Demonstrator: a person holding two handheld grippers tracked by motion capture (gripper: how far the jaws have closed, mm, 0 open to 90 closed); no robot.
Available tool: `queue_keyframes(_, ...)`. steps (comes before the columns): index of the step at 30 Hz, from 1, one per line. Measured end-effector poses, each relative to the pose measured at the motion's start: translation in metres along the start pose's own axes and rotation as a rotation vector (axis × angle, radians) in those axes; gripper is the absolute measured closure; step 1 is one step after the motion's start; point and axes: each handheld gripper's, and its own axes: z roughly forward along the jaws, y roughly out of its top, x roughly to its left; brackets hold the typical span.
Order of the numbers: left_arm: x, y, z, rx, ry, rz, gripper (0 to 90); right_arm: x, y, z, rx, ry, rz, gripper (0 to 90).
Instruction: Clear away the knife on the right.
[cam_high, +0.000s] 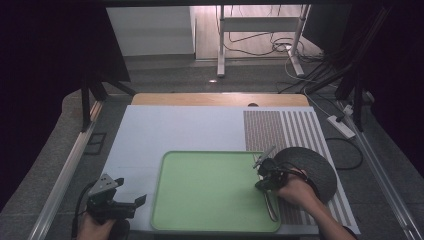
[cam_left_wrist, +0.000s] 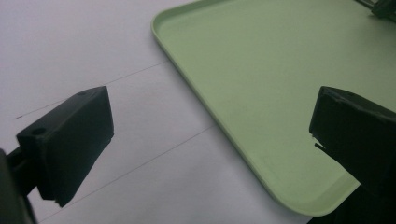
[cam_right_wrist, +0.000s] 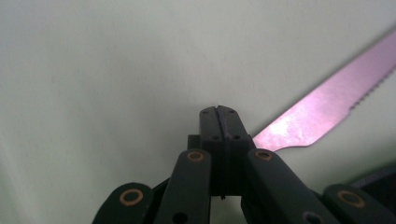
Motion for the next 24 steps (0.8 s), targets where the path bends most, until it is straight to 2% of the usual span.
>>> queue_keyframes(4,-0.0002,0.0003,0.0003,0.001,0.000,0.001,0.7,-0.0027,-0.0098,-0.0038,-0.012,0.004,0.027,90.0)
queue_keyframes(9,-0.0006,0.0007,0.0008,0.002,0.001,0.005,0.7,-0.0017,-0.0085,-0.0039,-0.003,-0.006,0.021,89.9)
queue_keyframes(10,-0.0004,0.0006,0.0007,0.001,0.000,0.004,0.7,-0.0011,-0.0079,-0.0032,-0.014,-0.011,0.024,88.8)
queue_keyframes(11,-0.0004,0.0005,0.0007,0.000,-0.001,0.003,0.7,-0.0013,-0.0077,-0.0030,-0.025,-0.007,0.029,85.3)
queue_keyframes(13,-0.0003,0.0005,0.0007,0.000,-0.001,0.004,0.6,-0.0017,-0.0074,-0.0031,-0.041,-0.006,0.042,84.5)
queue_keyframes(16,-0.0005,0.0006,0.0007,0.002,-0.001,0.007,0.7,-0.0033,-0.0052,-0.0054,-0.085,-0.030,0.061,77.4)
queue_keyframes(20,-0.0002,0.0006,0.0007,0.002,-0.003,0.004,0.7,-0.0029,-0.0041,-0.0066,-0.110,-0.042,0.063,71.6)
queue_keyframes(21,0.0000,0.0006,0.0007,0.001,-0.004,0.003,0.6,-0.0027,-0.0035,-0.0073,-0.121,-0.050,0.063,67.1)
queue_keyframes(22,0.0001,0.0005,0.0007,0.001,-0.005,0.002,0.6,-0.0027,-0.0035,-0.0073,-0.121,-0.050,0.063,67.1)
queue_keyframes(24,0.0003,0.0005,0.0006,0.000,-0.006,0.000,0.7,-0.0030,-0.0034,-0.0091,-0.142,-0.069,0.062,61.2)
